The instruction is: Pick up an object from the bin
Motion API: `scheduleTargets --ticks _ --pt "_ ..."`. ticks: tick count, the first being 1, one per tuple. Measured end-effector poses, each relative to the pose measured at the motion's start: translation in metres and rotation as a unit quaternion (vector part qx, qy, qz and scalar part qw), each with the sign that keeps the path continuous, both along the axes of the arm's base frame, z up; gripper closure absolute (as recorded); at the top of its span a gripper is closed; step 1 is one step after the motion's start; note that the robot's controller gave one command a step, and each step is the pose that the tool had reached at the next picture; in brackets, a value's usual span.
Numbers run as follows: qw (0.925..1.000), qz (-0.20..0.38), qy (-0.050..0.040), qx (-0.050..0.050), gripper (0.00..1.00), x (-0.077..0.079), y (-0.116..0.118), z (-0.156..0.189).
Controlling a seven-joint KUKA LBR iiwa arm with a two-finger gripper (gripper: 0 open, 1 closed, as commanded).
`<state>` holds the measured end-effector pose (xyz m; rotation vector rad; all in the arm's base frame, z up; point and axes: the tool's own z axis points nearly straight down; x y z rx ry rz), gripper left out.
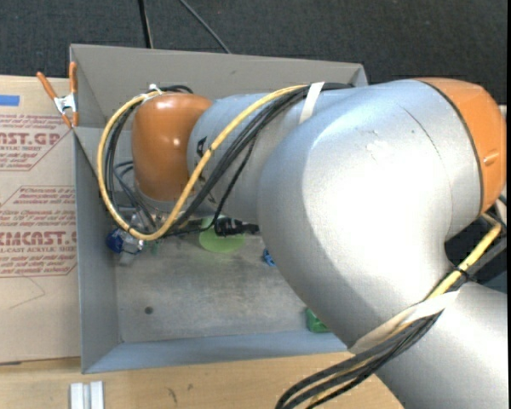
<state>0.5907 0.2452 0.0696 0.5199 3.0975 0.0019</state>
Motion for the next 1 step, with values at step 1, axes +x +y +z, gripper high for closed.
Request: scheduleTargets --ticks 1 --pt "0.9981 0.061 -0.0042 0.000 1.00 -0.0062 -0.0096 0.1380"
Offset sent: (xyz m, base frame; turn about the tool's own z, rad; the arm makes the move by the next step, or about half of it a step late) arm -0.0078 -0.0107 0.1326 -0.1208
